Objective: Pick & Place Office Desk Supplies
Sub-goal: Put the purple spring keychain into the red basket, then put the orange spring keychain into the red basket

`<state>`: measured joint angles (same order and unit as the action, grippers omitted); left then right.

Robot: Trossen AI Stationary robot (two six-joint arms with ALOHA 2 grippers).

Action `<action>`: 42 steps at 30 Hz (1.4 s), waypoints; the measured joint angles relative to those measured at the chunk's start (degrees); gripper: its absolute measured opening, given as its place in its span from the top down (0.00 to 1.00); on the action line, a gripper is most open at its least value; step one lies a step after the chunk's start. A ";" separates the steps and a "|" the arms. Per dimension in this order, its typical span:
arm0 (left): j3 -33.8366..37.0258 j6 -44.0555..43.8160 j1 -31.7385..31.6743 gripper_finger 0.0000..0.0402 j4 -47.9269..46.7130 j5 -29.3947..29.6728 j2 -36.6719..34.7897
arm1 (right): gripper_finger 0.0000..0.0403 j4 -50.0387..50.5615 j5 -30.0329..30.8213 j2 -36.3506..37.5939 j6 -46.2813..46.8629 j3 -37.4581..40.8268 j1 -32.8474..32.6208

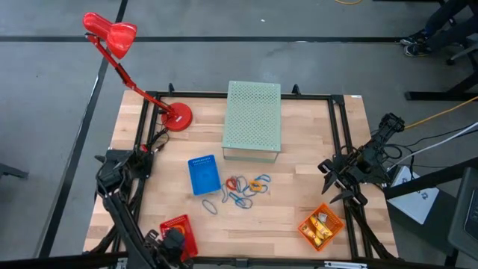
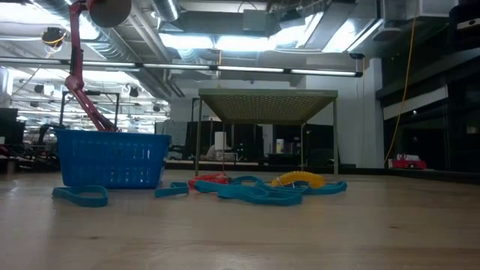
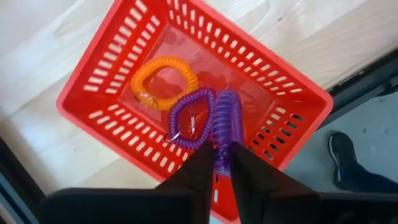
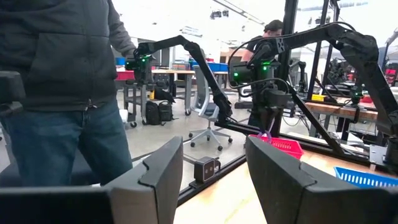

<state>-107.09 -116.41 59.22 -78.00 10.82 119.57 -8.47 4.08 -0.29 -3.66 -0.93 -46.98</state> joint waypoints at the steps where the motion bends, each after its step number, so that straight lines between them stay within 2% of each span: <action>1: 0.00 0.62 -0.06 0.85 -0.02 0.00 0.00 | 0.56 0.00 0.02 0.00 0.02 0.00 0.02; 9: 0.00 -2.13 -0.18 0.69 -0.06 -0.04 0.00 | 0.56 0.00 0.00 0.02 0.04 0.00 0.00; 13: -0.65 -7.69 -0.18 0.64 -1.65 2.09 -0.90 | 0.56 0.00 0.00 0.00 0.04 0.00 0.00; 17: -2.05 -5.50 -1.45 0.64 -1.70 14.88 -5.61 | 0.56 0.00 0.02 0.00 -0.12 0.00 0.02; 23: -2.19 1.65 -8.05 0.66 -1.43 42.01 -17.44 | 0.56 0.01 2.08 0.01 -0.22 0.00 0.01; 25: -2.26 7.90 -11.64 0.68 -0.09 45.79 -21.30 | 0.56 0.00 2.50 0.01 -0.22 0.00 0.02; 27: -2.27 14.44 -16.09 0.70 1.74 44.66 -24.29 | 0.56 0.00 2.56 0.02 -0.22 0.00 0.00; 32: -2.21 29.96 -28.83 0.73 8.46 32.90 -26.50 | 0.56 0.00 2.56 0.02 -0.20 0.00 0.02; 38: -0.07 47.08 -40.16 0.67 21.56 19.55 -21.15 | 0.56 -0.02 2.56 0.02 -0.17 0.00 0.02; 42: 0.39 51.50 -43.91 0.59 26.78 12.06 -14.78 | 0.56 0.00 2.56 0.00 -0.11 0.00 0.00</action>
<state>-106.69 -64.90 15.31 -51.22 22.88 104.79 -8.47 6.63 -0.30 -3.77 -0.93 -46.98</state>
